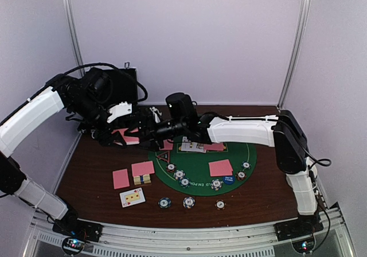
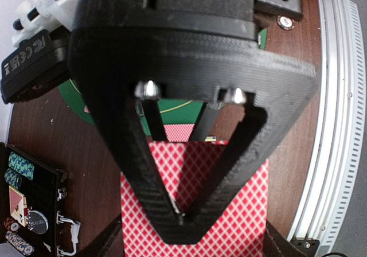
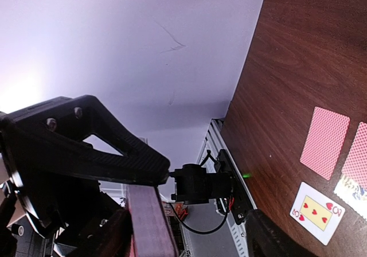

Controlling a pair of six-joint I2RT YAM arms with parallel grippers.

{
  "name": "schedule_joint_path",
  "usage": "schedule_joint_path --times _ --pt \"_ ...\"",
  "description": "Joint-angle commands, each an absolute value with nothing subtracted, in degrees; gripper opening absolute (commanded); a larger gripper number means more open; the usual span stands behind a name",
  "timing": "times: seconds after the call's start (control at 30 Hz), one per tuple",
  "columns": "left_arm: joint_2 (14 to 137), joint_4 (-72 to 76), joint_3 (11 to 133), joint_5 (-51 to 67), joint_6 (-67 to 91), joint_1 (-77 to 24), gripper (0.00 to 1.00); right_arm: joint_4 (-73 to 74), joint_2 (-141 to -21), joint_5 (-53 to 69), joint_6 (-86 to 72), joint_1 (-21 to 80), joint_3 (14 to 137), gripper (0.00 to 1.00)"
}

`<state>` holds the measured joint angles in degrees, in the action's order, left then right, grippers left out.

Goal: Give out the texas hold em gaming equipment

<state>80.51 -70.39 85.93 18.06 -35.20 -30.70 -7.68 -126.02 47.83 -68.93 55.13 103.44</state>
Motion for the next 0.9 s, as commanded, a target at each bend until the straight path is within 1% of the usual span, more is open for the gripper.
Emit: schedule_joint_path --times 0.0,0.1,0.17,0.5,0.87 --pt "80.1 -67.8 87.5 19.0 -34.8 -30.3 0.0 -8.1 -123.6 48.8 -68.6 53.9 100.0 0.63" --pt "80.0 -67.9 87.5 19.0 -34.8 -30.3 0.0 -7.9 -122.1 48.8 -68.2 53.1 98.2 0.52" --pt "79.9 -68.0 87.5 19.0 -34.8 -30.3 0.0 -7.8 -121.2 49.0 -67.8 52.7 97.0 0.47" --pt "80.0 -68.1 87.6 18.9 -34.9 -30.3 0.0 -6.2 -117.2 49.5 -66.4 51.9 95.0 0.32" --pt "79.7 -68.0 87.5 18.4 -35.0 -30.3 0.0 -4.7 -113.0 49.8 -66.4 51.4 93.5 0.06"
